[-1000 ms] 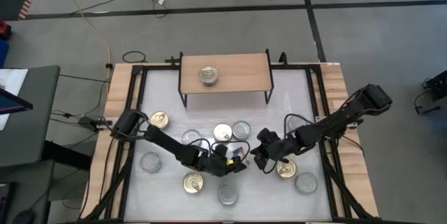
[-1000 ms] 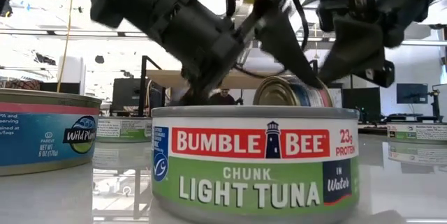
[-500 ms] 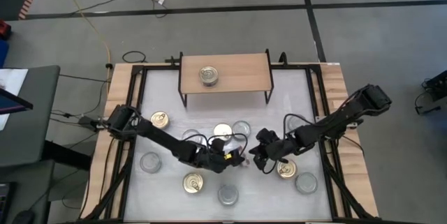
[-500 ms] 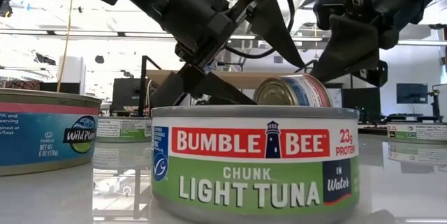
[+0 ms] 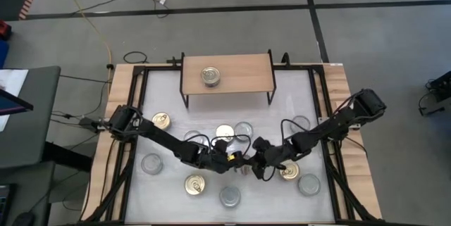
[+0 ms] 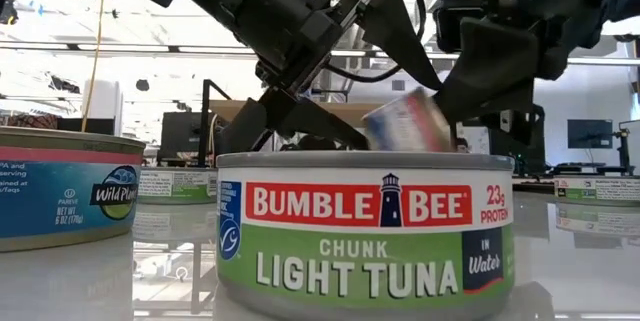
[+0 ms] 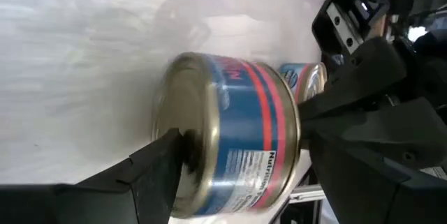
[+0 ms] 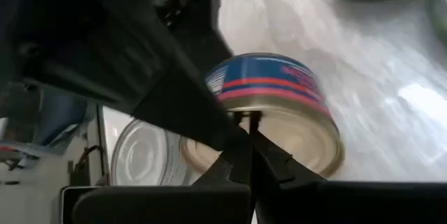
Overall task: Stack canned seafood by type on shelf
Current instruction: Stack the blue and pink tuna can on top of the other blue and pink tuna can on the shelf, then stack the blue pink tuna can on top of the other blue pink tuna can on the shelf
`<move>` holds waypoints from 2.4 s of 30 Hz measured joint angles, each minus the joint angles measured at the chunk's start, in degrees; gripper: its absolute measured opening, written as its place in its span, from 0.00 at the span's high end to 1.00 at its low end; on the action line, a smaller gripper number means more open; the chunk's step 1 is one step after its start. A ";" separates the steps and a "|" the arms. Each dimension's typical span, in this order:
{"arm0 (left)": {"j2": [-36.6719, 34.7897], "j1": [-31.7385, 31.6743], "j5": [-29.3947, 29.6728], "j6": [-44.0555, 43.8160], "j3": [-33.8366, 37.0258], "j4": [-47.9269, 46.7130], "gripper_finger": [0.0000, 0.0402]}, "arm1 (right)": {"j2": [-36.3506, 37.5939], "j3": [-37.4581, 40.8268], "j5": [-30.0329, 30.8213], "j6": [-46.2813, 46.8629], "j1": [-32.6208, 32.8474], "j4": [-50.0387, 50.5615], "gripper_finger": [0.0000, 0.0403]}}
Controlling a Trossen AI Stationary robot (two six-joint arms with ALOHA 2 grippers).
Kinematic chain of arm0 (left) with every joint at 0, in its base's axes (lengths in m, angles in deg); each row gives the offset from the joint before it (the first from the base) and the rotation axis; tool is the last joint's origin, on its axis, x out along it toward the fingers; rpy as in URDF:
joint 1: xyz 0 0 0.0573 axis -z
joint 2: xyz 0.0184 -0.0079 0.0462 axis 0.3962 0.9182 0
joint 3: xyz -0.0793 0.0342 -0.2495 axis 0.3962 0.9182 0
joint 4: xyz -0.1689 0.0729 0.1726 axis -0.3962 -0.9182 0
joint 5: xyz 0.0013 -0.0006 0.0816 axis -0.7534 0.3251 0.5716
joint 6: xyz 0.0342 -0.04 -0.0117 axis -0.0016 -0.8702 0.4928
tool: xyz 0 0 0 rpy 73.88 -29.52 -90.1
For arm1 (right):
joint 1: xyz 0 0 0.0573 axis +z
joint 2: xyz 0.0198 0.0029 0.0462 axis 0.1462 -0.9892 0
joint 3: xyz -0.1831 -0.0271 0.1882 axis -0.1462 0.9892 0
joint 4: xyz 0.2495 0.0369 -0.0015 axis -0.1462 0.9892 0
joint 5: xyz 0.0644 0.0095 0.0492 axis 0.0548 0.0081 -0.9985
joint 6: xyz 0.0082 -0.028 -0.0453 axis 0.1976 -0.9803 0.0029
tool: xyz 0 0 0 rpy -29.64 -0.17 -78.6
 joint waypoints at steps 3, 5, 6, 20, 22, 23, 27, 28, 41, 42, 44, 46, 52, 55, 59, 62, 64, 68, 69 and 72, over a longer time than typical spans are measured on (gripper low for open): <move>0.00 0.11 -0.11 -0.03 -1.12 -2.08 0.27 | 0.09 -0.15 0.11 -0.04 -0.11 1.11 0.95; 0.00 0.11 -0.86 0.09 -2.28 -5.40 0.27 | 0.09 -0.15 0.09 -0.19 -0.38 1.12 0.95; 0.00 0.11 -1.52 0.19 -3.01 -7.51 0.27 | 0.07 -0.15 0.11 -0.62 -0.36 1.02 0.95; -0.03 -0.11 -4.66 4.36 -12.54 -31.03 0.27 | 0.07 -0.23 0.35 -4.26 -0.73 1.06 0.95; -0.04 -0.10 -4.67 4.37 -12.50 -31.07 0.27 | 0.07 -0.23 0.35 -4.21 -0.68 1.20 0.95; -0.02 -0.09 -4.67 4.38 -12.50 -31.07 0.27 | 0.07 -0.23 0.35 -4.03 -0.65 1.35 0.95; -0.02 -0.09 -4.67 4.40 -12.51 -32.67 0.27 | 0.07 -0.23 0.32 -2.63 -0.59 1.53 0.95; -0.02 -0.07 -4.67 4.39 -12.50 -33.12 0.27 | 0.07 -0.23 0.32 -2.43 -0.54 1.56 0.95; -0.02 1.90 -4.65 4.11 -12.50 -39.22 0.27 | 0.07 -0.26 0.26 5.14 2.26 11.10 0.95; -0.02 1.98 -4.60 3.94 -12.47 -39.87 0.27 | 0.07 -0.26 0.26 5.57 2.58 11.09 0.95; -0.02 2.24 -4.50 3.86 -12.04 -39.22 0.27 | 0.07 -0.26 0.65 6.60 3.27 11.01 0.95; -0.03 2.36 -4.47 3.87 -10.88 -37.15 0.27 | 0.07 -0.26 1.05 7.29 3.87 10.21 0.95; -0.02 3.11 -3.95 2.63 -5.61 -28.13 0.27 | 0.07 -0.26 1.20 9.45 4.74 9.43 0.90; -0.02 3.99 -2.11 1.11 -3.87 -23.90 0.27 | 0.07 -0.26 1.22 9.97 4.71 9.22 0.88; -0.02 4.79 0.10 0.60 -3.15 -22.62 0.27 | -0.01 -0.26 2.94 12.14 4.95 8.88 0.84; -0.02 4.93 1.35 0.52 -3.19 -22.36 0.27 | -0.67 -0.26 3.28 12.95 5.13 7.55 0.80; -0.06 5.05 1.68 0.58 -3.19 -22.15 0.27 | -1.13 -0.26 3.29 12.93 5.37 6.25 0.76; -0.20 5.09 1.87 1.45 -3.18 -21.42 0.27 | -1.70 -0.26 3.32 12.51 5.39 4.94 0.68; -0.20 5.09 1.84 1.50 -3.18 -21.15 0.27 | -1.85 -0.26 3.34 12.51 5.22 4.64 0.67; -0.20 5.09 1.80 1.56 -3.19 -19.58 0.27 | -2.74 -0.26 3.32 12.11 4.71 4.39 0.63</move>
